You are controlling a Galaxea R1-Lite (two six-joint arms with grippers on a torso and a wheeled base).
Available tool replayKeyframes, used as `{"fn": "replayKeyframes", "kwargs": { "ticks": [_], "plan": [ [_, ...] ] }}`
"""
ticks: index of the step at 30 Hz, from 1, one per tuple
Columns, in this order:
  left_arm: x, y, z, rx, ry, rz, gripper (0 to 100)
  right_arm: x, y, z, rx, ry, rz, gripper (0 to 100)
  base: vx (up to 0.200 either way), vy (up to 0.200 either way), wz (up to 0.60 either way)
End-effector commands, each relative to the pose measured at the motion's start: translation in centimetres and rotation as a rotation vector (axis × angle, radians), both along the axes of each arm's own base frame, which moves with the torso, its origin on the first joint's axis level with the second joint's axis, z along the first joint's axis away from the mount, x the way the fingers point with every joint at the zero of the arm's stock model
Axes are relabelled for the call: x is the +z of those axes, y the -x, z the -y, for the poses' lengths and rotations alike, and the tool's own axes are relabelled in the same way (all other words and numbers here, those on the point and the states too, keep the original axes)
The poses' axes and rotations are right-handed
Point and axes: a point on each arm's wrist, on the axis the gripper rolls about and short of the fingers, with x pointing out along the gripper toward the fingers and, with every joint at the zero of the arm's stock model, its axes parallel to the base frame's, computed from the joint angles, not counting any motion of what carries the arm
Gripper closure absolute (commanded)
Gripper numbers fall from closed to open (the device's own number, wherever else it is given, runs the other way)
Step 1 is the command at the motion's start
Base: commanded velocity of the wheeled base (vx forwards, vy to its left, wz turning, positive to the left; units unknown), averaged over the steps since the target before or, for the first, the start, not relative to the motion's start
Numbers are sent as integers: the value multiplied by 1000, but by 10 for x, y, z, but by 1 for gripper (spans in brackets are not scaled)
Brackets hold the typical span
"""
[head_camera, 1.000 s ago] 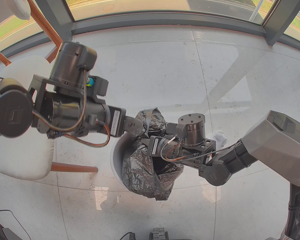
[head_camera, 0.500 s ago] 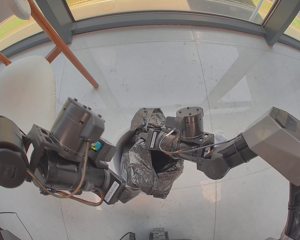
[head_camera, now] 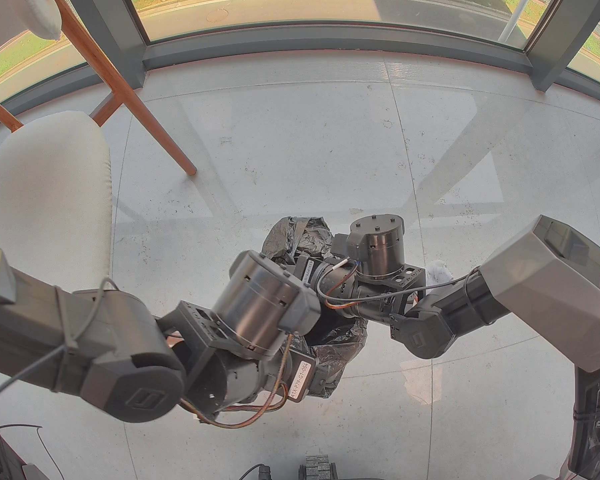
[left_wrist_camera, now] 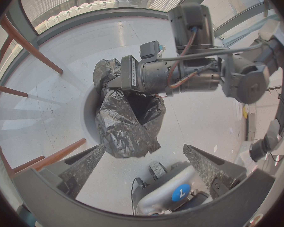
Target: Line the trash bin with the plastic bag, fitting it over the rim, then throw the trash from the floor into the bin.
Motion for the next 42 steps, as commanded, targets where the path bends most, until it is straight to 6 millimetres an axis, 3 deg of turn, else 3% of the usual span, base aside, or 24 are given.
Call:
{"fn": "replayKeyframes", "kwargs": {
  "ticks": [1, 8, 19, 25, 28, 42],
  "plan": [
    [-39, -13, 13, 34, -87, -34, 0, -1, 1, -2, 4, -1, -3, 100, 0, 0, 0],
    [-54, -42, 11, 116, -77, 21, 0, 4, 3, -2, 7, -9, 4, 100, 0, 0, 0],
    [-46, -68, -3, 192, -57, 64, 0, 7, 7, -5, 16, -19, 9, 100, 0, 0, 0],
    [-36, -80, -4, 220, -24, 93, 0, 11, 11, -7, 22, -27, 7, 100, 0, 0, 0],
    [-41, -87, -1, 225, -25, 90, 0, 15, 13, -8, 27, -32, 13, 100, 0, 0, 0],
    [-42, -92, -2, 238, -15, 86, 0, 14, 13, -7, 18, -28, 12, 100, 0, 0, 0]
  ]
}}
